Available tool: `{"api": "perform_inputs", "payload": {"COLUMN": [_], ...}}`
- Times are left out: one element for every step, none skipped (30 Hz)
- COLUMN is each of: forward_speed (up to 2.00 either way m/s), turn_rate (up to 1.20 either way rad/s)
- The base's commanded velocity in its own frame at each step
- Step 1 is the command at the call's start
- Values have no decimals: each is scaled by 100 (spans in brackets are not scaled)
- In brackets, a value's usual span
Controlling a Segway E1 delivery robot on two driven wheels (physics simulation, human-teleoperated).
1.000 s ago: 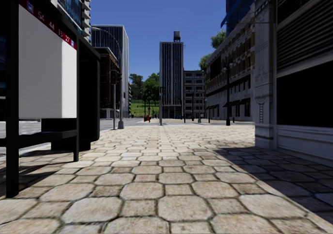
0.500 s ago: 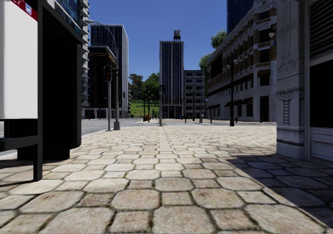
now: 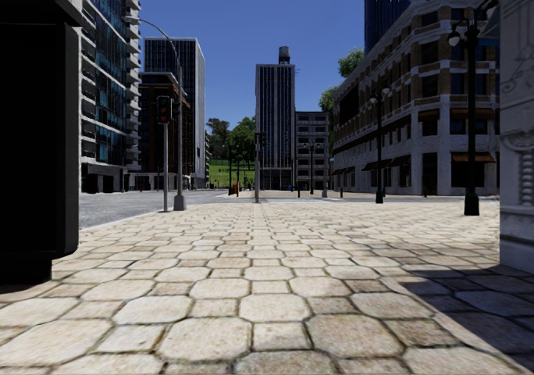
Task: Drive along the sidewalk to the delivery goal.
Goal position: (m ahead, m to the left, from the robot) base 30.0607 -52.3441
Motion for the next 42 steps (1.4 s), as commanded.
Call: {"api": "perform_inputs", "payload": {"forward_speed": [199,199,199,199,199,199,199,199,199,199,199,199,199,199,199,199,199,199,199,199,199,199,199,199,199,199,199,199,199,199,199,199,199,199,199,200,200,200,200,200,200,200], "turn_rate": [0,0,0,0,0,0,0,0,0,0,0,0,0,0,0,0,0,0,0,0,0,0,0,0,0,0,0,0,0,0,0,0,0,-29,-51,-98,-98,-120,-120,-120,-120,-120]}}
